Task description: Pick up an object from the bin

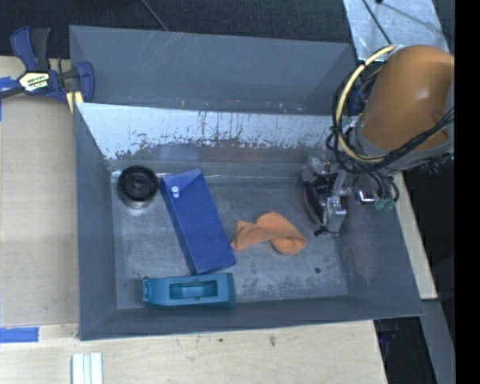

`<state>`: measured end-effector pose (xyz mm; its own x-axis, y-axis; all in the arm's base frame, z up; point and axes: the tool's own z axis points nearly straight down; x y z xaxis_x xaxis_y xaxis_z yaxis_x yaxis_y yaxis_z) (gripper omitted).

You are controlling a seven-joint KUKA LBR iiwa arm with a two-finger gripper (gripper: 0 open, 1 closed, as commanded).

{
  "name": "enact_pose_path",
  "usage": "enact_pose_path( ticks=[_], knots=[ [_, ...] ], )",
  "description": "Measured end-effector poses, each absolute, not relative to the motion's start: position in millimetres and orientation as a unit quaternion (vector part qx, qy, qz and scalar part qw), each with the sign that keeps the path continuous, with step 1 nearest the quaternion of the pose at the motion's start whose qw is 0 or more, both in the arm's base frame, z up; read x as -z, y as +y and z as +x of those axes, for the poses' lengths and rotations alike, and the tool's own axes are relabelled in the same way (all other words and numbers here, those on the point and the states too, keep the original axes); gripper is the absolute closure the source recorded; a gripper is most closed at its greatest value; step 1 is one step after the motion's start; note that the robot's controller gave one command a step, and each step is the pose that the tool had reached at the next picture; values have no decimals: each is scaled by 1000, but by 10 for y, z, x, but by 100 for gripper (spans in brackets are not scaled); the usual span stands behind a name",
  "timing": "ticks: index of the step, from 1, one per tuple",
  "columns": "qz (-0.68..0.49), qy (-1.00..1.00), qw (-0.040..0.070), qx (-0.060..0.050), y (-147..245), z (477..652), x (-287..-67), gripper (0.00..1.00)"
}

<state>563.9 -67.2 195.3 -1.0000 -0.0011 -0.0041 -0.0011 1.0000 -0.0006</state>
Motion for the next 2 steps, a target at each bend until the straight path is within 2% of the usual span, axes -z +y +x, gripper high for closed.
enact_pose_path(
  ticks=[1, 2],
  knots=[
    [-1, 1000, 2, 0, -672, 5639, -1953, 0],
    [-25, 1000, 5, 1, -434, 5821, -1422, 0]
  ],
)
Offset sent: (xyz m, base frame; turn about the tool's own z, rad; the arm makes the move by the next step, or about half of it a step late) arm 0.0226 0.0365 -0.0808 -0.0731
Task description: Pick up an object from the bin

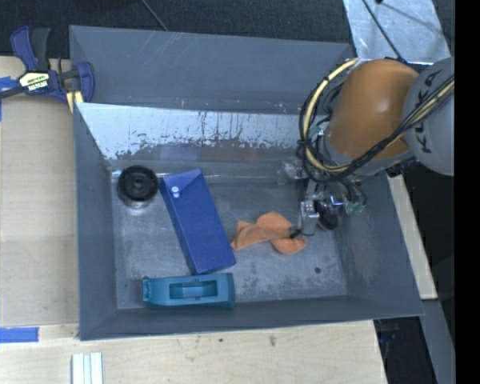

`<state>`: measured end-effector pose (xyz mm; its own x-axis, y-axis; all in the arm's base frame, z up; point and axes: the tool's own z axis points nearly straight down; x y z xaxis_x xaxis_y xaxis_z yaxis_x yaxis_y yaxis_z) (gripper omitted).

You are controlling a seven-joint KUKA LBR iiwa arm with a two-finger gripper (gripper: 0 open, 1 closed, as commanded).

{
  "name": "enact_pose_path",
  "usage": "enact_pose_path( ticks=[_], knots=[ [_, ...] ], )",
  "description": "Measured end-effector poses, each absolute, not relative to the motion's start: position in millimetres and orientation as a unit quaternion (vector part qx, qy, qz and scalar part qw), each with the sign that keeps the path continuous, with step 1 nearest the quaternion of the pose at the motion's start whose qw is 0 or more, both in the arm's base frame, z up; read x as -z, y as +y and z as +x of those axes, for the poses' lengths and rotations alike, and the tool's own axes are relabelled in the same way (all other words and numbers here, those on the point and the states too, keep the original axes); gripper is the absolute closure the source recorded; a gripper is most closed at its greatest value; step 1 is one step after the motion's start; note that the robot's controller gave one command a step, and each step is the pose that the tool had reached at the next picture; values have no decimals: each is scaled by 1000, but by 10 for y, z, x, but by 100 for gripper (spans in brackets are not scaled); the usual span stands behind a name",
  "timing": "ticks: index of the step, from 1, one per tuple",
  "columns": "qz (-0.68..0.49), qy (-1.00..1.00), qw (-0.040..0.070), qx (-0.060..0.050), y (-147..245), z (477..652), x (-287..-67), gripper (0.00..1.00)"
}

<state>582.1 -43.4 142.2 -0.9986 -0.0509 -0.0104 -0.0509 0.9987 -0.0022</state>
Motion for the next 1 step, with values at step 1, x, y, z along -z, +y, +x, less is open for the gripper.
enact_pose_path(
  ticks=[1],
  knots=[
    [-31, 1000, 1, 0, -263, 5778, -935, 0]
  ],
)
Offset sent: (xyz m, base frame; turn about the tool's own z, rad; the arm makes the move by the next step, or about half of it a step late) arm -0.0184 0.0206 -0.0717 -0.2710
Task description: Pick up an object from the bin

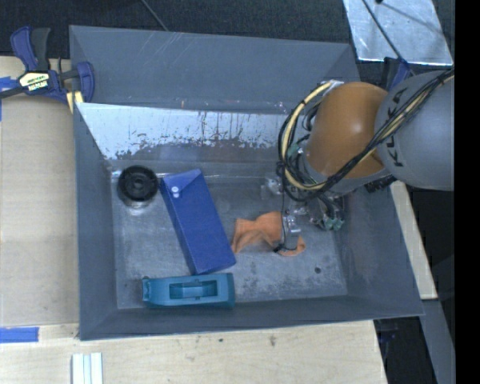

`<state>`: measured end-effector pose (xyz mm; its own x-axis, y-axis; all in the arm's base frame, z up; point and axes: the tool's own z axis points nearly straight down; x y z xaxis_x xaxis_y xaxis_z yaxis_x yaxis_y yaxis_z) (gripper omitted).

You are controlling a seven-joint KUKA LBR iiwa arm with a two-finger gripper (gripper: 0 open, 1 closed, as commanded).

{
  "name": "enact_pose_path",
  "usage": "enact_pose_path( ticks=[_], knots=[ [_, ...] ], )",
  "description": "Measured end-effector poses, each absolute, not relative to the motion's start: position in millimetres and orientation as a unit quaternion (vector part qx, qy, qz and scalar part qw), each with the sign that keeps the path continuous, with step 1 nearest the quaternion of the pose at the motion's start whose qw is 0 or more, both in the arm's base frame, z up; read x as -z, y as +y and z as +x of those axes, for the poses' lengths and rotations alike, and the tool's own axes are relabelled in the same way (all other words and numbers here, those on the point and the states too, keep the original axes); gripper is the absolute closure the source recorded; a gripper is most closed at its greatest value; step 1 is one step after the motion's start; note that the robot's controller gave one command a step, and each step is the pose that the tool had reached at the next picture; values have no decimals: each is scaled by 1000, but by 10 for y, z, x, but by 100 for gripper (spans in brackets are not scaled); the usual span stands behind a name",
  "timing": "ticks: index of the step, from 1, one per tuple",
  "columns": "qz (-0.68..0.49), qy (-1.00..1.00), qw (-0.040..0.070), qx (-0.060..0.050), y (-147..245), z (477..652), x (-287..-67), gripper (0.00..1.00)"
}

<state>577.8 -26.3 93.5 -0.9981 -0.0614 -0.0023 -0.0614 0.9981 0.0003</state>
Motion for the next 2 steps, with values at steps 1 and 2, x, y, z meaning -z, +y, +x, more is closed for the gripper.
enact_pose_path(
  ticks=[1, 2],
  knots=[
    [-160, 987, 1, 0, -231, 5646, -711, 100],
    [-160, 987, 1, 0, -231, 5646, -711, 100]
  ],
)
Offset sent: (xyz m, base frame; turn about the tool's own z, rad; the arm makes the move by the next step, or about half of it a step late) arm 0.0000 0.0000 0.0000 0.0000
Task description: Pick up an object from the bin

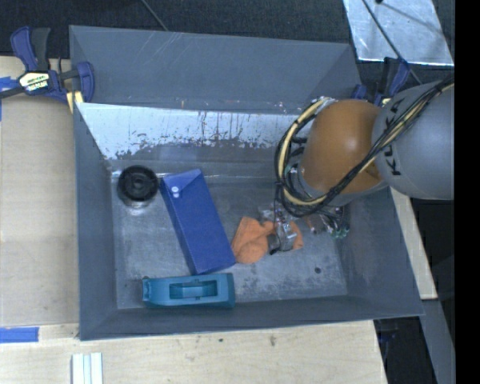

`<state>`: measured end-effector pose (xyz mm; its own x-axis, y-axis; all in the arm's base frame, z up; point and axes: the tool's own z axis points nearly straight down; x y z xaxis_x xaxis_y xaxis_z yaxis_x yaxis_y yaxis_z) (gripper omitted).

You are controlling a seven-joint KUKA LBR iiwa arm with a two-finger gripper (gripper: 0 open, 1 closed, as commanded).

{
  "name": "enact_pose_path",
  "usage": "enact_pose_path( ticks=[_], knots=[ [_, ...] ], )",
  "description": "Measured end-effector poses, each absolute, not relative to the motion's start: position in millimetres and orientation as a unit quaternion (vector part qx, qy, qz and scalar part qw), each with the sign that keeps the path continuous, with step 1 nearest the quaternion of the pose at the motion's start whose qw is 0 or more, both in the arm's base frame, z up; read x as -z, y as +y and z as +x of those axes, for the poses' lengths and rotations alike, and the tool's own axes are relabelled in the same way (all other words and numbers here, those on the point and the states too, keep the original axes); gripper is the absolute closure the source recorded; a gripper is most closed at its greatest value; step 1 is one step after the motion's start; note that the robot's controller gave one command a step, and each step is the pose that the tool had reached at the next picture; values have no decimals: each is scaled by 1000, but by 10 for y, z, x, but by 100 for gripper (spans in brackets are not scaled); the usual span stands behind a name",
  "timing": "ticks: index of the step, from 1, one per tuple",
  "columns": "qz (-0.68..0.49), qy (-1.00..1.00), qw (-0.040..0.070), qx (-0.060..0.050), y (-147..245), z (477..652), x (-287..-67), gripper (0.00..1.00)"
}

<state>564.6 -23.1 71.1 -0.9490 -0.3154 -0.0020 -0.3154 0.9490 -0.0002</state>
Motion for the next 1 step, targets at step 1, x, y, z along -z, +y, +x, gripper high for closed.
enact_pose_path(
  ticks=[1],
  knots=[
    [-155, 988, 2, 0, -53, 5517, -2727, 100]
  ],
)
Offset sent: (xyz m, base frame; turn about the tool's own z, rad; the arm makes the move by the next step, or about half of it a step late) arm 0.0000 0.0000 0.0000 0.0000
